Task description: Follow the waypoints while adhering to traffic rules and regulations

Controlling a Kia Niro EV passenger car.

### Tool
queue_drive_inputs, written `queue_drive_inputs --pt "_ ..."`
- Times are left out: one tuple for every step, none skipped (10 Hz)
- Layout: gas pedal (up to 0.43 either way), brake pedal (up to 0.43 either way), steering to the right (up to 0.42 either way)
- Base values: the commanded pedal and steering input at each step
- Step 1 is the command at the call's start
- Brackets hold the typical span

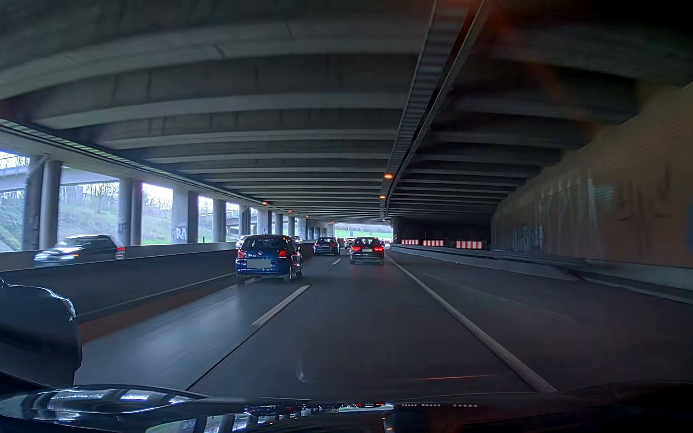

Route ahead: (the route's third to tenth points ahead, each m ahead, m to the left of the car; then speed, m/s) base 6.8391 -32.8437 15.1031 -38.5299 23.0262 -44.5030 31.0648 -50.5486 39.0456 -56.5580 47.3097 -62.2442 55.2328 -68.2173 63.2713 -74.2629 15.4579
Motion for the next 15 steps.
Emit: queue_drive_inputs --pt "0.15 0.0 -0.003" --pt "0.157 0.0 -0.003" --pt "0.157 0.0 -0.003" --pt "0.157 0.0 -0.003" --pt "0.157 0.0 -0.003" --pt "0.169 0.0 -0.003" --pt "0.177 0.0 -0.003" --pt "0.189 0.0 -0.003" --pt "0.197 0.0 -0.003" --pt "0.209 0.0 -0.003" --pt "0.22 0.0 -0.003" --pt "0.22 0.0 -0.003" --pt "0.22 0.0 -0.003" --pt "0.22 0.0 -0.003" --pt "0.22 0.0 -0.003"
